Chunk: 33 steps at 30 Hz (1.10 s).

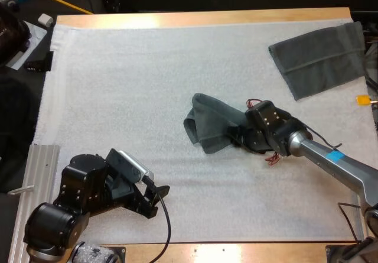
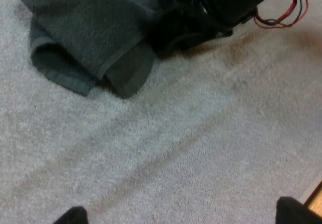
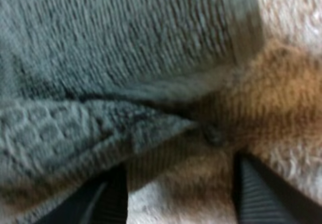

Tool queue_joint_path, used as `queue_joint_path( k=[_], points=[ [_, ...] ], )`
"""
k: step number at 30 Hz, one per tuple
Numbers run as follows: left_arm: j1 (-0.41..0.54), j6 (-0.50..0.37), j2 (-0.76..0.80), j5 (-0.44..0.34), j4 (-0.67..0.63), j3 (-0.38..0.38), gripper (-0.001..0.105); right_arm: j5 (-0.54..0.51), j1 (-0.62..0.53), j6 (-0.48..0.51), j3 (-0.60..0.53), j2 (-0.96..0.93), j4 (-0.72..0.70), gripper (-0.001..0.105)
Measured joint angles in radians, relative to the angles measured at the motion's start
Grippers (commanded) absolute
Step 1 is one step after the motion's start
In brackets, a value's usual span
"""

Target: Pick towel from pile, fold and stack

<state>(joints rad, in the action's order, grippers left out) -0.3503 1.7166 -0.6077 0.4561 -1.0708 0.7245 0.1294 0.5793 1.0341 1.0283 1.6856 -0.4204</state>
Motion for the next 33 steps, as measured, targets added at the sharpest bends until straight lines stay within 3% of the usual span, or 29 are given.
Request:
queue_joint_path(
  k=[4,7,11,20,27,33],
  points=[
    [0.0,0.002,0.0,0.002,-0.003,0.0,0.071,0.0,-0.004,-0.025,0.006,0.015,0.02,0.044],
    [0.0,0.002,0.0,0.004,-0.003,0.0,0.071,0.003,-0.007,-0.038,0.011,0.02,0.029,0.022],
    [0.0,0.004,0.0,0.004,-0.002,0.0,0.071,0.0,-0.007,-0.039,0.014,0.02,0.044,0.001],
    [0.0,0.004,0.0,0.004,0.001,0.0,0.071,-0.002,-0.007,-0.003,0.017,0.011,0.058,0.0],
    [0.0,0.004,0.0,0.004,0.002,0.0,0.071,-0.032,0.001,0.138,0.024,-0.171,0.055,0.0],
    [0.0,0.004,0.0,0.004,0.002,0.0,0.07,-0.038,0.005,0.171,0.034,-0.239,0.051,0.0]
  ],
)
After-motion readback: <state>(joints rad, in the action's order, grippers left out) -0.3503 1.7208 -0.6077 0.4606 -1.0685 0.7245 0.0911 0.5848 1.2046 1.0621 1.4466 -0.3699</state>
